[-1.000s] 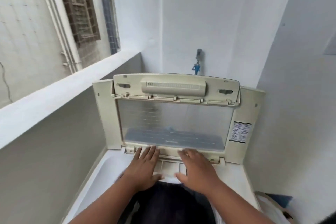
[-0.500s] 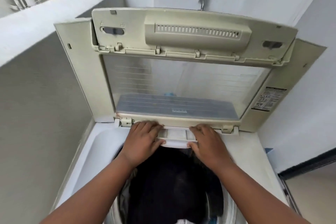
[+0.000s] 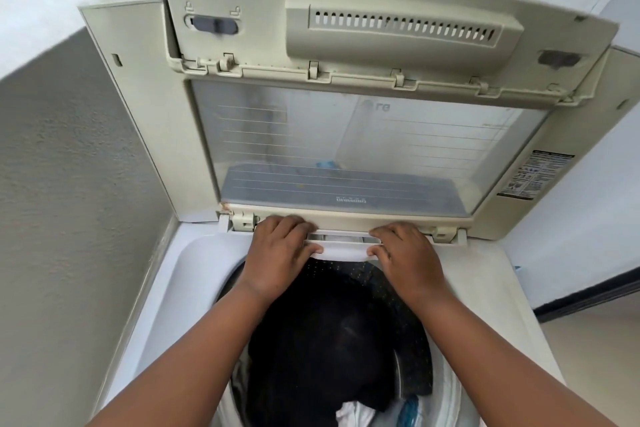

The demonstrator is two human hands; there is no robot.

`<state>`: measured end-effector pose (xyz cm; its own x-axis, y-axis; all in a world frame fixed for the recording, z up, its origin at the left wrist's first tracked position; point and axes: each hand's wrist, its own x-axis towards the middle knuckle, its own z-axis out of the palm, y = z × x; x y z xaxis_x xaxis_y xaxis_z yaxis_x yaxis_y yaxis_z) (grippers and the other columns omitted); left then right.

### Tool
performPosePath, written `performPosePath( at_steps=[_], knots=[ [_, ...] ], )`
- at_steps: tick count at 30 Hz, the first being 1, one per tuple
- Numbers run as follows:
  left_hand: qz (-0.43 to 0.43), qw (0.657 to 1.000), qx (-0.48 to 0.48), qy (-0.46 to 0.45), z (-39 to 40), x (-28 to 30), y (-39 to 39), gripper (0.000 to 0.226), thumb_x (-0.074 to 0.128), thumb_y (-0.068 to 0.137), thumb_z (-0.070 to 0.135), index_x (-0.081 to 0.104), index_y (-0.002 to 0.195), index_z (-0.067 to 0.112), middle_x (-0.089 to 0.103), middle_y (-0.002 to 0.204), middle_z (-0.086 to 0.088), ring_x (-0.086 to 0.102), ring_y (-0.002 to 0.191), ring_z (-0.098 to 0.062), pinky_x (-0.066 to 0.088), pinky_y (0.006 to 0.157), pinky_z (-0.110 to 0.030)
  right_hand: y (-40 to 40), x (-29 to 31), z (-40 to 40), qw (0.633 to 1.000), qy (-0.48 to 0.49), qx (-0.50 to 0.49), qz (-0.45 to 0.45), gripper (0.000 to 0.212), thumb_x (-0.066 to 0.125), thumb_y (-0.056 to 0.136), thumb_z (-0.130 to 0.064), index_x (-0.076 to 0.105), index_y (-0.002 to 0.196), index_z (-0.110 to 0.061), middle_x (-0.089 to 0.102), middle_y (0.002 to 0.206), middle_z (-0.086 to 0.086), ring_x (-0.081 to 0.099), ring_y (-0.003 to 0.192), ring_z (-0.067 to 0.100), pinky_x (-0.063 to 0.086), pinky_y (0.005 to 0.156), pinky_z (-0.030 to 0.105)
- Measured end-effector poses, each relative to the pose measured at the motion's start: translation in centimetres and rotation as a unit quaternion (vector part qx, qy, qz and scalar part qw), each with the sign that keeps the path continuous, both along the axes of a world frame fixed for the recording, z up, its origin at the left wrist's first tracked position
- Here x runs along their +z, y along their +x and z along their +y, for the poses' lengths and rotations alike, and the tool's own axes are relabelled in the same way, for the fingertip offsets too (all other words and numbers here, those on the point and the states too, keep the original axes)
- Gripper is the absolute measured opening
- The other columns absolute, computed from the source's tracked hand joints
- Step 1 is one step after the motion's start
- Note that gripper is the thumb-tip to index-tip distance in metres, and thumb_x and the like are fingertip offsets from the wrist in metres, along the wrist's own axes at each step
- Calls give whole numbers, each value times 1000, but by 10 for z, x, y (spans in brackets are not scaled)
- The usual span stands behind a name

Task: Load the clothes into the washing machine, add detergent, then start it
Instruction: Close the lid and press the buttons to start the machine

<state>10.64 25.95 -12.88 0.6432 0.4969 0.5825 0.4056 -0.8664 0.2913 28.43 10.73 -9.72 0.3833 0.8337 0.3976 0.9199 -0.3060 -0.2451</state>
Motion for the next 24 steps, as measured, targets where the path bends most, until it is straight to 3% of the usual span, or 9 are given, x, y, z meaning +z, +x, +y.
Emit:
performPosePath(
  at_steps=[9,15,24],
  knots=[
    [-35,999,-6,-9,-3,3,1,37,59,81,46,74,95,15,69,94,3,45,87,-16,35,82,-25,4,-8,2,1000,21,4,16,27,82,64,2,76,86,-11,67,78,4,63,75,29,52,71,35],
    [-3,999,8,-38,-5,8,2,36,63,78,46,75,94,15,71,94,3,57,82,-24,39,80,-26,5,-9,4,999,31,18,37,18,80,66,3,75,75,-12,65,71,4,60,71,30,50,66,35],
    [-3,999,37,-37,-8,9,10,28,62,79,40,73,85,15,69,87,4,54,79,-22,40,75,-29,7,-3,11,998,30,12,48,20,75,69,3,69,61,-15,66,70,1,58,70,30,45,64,32]
  ],
)
